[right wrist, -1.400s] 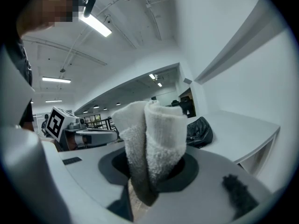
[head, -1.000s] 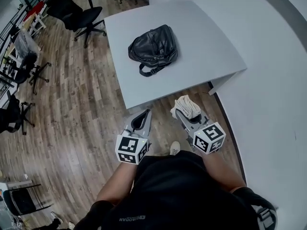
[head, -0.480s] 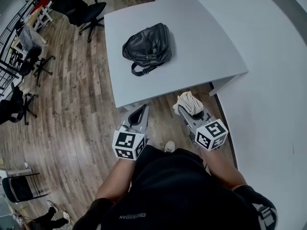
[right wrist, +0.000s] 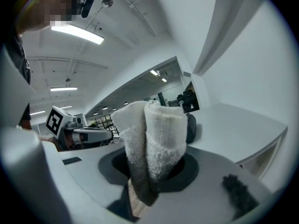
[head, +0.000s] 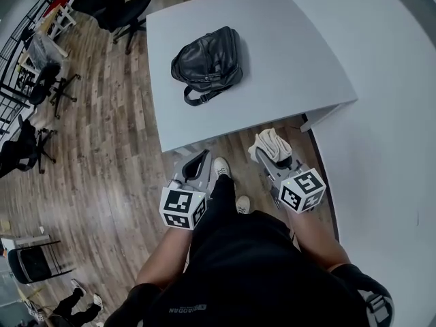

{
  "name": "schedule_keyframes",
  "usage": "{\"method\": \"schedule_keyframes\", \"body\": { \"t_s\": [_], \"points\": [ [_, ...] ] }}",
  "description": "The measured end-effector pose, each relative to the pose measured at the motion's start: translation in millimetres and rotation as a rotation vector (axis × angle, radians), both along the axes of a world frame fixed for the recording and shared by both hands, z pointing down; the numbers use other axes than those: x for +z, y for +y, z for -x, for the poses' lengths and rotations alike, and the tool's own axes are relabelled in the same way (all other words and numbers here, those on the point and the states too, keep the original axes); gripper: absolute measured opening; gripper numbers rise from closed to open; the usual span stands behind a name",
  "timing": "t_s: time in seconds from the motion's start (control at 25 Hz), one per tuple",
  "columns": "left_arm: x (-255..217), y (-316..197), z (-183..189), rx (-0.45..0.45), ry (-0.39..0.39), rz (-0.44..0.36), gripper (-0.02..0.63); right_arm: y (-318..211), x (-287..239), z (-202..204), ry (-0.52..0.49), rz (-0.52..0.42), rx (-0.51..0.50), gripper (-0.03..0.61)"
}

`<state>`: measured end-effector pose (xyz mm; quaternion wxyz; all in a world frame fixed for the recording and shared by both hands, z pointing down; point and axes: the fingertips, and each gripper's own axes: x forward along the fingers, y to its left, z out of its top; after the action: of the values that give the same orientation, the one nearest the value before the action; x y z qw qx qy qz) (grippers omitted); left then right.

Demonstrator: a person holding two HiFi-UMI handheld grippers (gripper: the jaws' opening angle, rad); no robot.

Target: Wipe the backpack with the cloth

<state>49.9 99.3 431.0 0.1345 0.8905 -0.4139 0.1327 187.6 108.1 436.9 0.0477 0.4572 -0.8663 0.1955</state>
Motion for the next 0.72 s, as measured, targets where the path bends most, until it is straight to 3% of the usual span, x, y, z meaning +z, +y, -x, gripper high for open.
{"method": "schedule_keyframes", "body": {
  "t_s": [0.36,0.72],
  "points": [
    [7.5,-30.5,-26.3,0.031,0.007,0.01,0.005,-19.6,14.8,-15.3,0.007,0.032,0.01,0.11],
    [24.3,-66.1,-27.3,0.05,-0.015,0.034,0.005,-64.3,26.0,-17.8,0.022,0.042,0.019,0.11]
  ]
}}
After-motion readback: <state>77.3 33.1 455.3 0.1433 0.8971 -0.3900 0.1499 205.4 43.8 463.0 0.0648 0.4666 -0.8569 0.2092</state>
